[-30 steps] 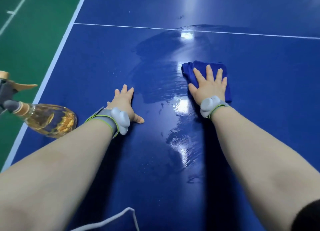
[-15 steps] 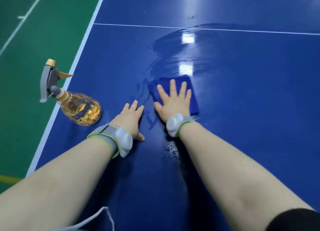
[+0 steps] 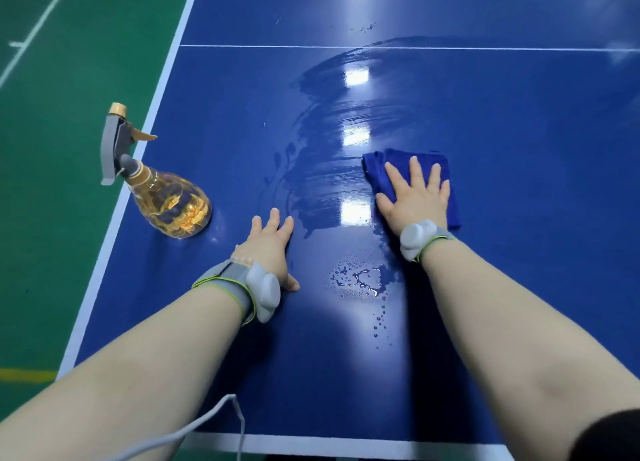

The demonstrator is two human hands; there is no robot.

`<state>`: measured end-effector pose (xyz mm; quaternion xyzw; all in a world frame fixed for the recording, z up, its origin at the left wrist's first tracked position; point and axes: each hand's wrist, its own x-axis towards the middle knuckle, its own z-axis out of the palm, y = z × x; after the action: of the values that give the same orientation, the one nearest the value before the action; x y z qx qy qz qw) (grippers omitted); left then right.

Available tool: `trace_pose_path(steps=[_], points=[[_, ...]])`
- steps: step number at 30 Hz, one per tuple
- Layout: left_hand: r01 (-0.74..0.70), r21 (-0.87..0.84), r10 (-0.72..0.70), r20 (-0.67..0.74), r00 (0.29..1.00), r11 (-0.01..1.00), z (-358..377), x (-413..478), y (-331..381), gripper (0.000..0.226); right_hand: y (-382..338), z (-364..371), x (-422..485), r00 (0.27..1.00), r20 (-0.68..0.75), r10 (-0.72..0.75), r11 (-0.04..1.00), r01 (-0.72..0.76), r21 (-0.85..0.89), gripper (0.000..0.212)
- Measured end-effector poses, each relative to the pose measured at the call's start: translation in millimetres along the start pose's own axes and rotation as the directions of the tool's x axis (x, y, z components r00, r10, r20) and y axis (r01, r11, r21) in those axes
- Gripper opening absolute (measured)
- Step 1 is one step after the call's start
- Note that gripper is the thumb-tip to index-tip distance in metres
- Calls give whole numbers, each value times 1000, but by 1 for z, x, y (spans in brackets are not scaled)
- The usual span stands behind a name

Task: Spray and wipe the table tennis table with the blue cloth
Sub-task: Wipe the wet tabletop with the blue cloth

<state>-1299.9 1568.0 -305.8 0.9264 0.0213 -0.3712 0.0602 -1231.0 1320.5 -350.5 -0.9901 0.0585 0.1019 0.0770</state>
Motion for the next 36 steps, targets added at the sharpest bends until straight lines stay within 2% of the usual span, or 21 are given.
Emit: trace_pose_path(steps=[4,6,8,10,13,16,19,22,25,28,30,33,36], points=[[-8,2,8,3,1000,1000,0,3,1,129,5,1,-7,988,12,152,988,-152,12,64],[-7,4,7,4,1000,1000,0,4,2,130,-12,5,-17,985,18,171,985,-172,27,66],[-7,11,7,2,1000,1000,0,6,2,131,-34,10,-34,995,13,102,994,-102,38,67],[-10,10,10,-3,1000,1000,0,8,2,132,-60,17,-60,1000,14,-27,999,26,24,67],[-11,16,11,-10,1000,1000,-1,7,4,126,-99,32,-101,975,63,-211,978,210,16,69],[0,49,1,-21,1000,999,-3,5,5,112,-106,37,-116,961,85,-263,965,264,-3,70],[-8,42,9,-24,1000,999,-2,6,3,128,-85,35,-112,959,54,-277,961,276,19,67],[2,14,-2,-37,999,1000,-1,4,1,135,-48,30,-108,985,22,-168,986,168,18,65],[3,-12,-4,-52,999,1000,2,1,-2,133,3,22,-102,999,-28,33,999,-32,12,66],[18,-50,-22,-91,996,999,7,1,-7,131,52,13,-94,972,-33,232,973,-231,25,65],[13,-72,-21,-115,993,997,11,0,-8,128,64,11,-93,951,-15,310,950,-310,30,64],[-17,-97,1,-164,987,995,17,-3,-9,121,50,12,-95,929,9,370,927,-370,68,65],[-38,-105,18,-186,982,994,22,-6,-11,116,13,17,-109,958,17,287,955,-287,68,66]])
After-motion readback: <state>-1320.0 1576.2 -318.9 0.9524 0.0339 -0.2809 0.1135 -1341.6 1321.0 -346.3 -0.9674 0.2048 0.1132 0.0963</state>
